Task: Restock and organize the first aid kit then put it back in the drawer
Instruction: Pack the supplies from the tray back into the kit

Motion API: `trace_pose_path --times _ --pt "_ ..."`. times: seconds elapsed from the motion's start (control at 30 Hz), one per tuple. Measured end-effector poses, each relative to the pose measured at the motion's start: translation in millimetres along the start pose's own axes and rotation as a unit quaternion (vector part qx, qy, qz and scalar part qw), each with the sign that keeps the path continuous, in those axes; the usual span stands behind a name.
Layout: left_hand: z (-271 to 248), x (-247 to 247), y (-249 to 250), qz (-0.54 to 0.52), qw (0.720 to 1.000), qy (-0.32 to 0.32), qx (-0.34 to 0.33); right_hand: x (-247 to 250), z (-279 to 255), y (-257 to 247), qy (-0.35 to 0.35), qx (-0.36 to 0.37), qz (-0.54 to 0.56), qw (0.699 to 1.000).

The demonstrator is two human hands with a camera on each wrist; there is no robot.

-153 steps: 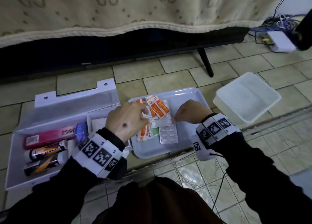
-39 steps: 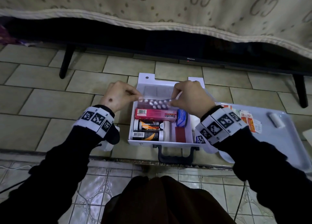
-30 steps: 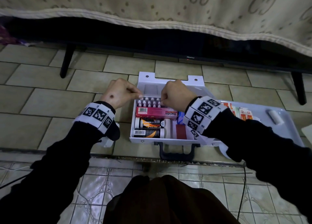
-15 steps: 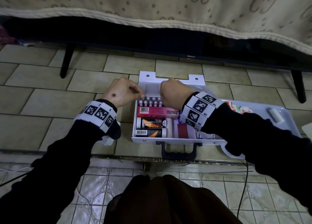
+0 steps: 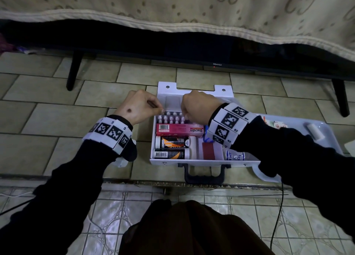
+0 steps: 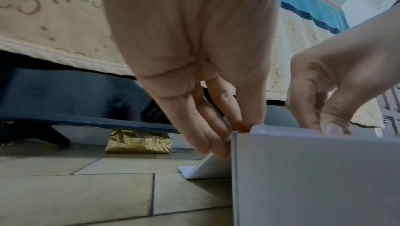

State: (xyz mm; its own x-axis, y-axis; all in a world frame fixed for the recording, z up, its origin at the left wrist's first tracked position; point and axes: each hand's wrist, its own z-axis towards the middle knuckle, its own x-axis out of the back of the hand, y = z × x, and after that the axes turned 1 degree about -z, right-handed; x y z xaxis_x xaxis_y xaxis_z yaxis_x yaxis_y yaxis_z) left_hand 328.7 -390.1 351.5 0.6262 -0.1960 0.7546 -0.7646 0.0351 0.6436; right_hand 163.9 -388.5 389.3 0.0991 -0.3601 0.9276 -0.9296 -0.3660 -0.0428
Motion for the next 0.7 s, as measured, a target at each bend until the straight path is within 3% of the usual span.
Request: trace_pose_path --times 0.1,0.2,0.37,0.7 --pt "1 0 -1 0.003 1.0 0.001 0.002 -2 -4 -1 0.014 0.025 -0.072 0.997" --pt "1 0 0 0.009 1.0 -0.003 0.003 -4 -4 2 0.028 0.03 -0.076 0.996" --pt "-2 1 4 0.021 1.0 -0.019 0.014 -5 -5 12 0.056 -0.009 0.068 0.996" --pt "-2 -1 9 0.065 0.998 0.001 0.011 -9 -15 34 0.079 -0.024 0.161 0.983"
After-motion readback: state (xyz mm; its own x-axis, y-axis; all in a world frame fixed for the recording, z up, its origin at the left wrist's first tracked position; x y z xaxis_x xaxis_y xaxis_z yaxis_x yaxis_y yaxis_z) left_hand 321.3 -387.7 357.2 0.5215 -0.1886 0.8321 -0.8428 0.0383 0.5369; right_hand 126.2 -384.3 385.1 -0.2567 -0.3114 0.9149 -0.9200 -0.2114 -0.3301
